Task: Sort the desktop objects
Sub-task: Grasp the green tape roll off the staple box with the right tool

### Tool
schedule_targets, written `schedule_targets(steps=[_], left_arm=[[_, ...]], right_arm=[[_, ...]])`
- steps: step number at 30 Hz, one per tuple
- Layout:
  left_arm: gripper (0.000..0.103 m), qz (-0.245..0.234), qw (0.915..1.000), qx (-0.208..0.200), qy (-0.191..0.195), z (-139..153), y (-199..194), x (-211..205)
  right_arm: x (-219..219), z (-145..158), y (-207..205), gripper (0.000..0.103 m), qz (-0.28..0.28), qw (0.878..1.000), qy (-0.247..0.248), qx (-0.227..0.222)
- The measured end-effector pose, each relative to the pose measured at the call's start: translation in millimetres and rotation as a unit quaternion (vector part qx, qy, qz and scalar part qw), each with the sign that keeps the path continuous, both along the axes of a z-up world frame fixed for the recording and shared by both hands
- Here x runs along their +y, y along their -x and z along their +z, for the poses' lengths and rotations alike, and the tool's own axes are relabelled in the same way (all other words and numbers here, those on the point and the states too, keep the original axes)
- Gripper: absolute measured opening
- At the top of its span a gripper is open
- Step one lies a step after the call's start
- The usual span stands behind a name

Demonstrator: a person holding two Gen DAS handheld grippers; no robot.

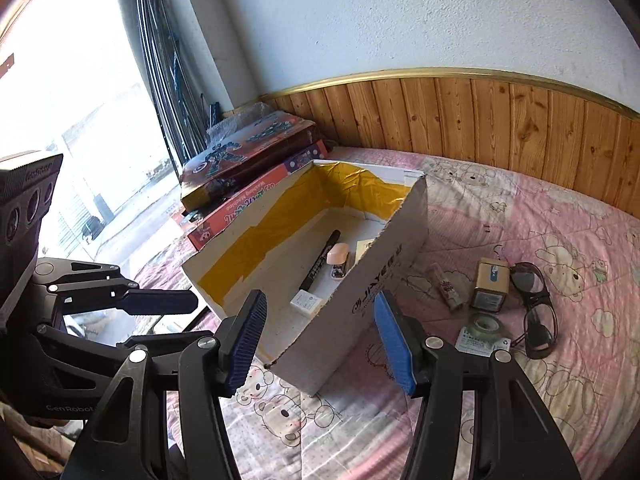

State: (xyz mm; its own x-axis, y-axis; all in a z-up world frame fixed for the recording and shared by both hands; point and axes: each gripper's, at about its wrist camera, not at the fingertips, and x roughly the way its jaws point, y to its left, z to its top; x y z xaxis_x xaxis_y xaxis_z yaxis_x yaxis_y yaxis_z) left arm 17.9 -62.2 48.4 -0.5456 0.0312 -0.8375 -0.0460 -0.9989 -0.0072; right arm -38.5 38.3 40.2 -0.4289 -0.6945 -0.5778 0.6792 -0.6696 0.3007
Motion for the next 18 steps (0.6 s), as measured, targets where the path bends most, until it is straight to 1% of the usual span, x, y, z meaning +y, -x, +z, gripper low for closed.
schedule_targets(steps=[4,7,12,16,18], left_arm=[[0.039,-0.021,0.9993,-0.007,-0.031,-8,11,22],[0.040,-0.032,0.9983,-0.018,-0.047,-19,22,37],[0.040,-0.036,0.9960,-0.043,-0.070,-43,44,54],[0.040,-0.032,0.9942,-0.053,-0.088,-57,63,62],[0.040,-0.023,0.9936,-0.057,-0.095,-66,74,62]], right_arm=[[37,-11,4,0.058,-0.050,0.998,0.022,-0.007],[62,-29,15,0.058,-0.084,0.996,0.018,-0.026],[89,-65,37,0.058,-0.126,0.990,-0.012,-0.064],[97,-84,52,0.058,-0.140,0.987,-0.038,-0.072],[97,-90,62,0.058,-0.145,0.985,-0.056,-0.073]])
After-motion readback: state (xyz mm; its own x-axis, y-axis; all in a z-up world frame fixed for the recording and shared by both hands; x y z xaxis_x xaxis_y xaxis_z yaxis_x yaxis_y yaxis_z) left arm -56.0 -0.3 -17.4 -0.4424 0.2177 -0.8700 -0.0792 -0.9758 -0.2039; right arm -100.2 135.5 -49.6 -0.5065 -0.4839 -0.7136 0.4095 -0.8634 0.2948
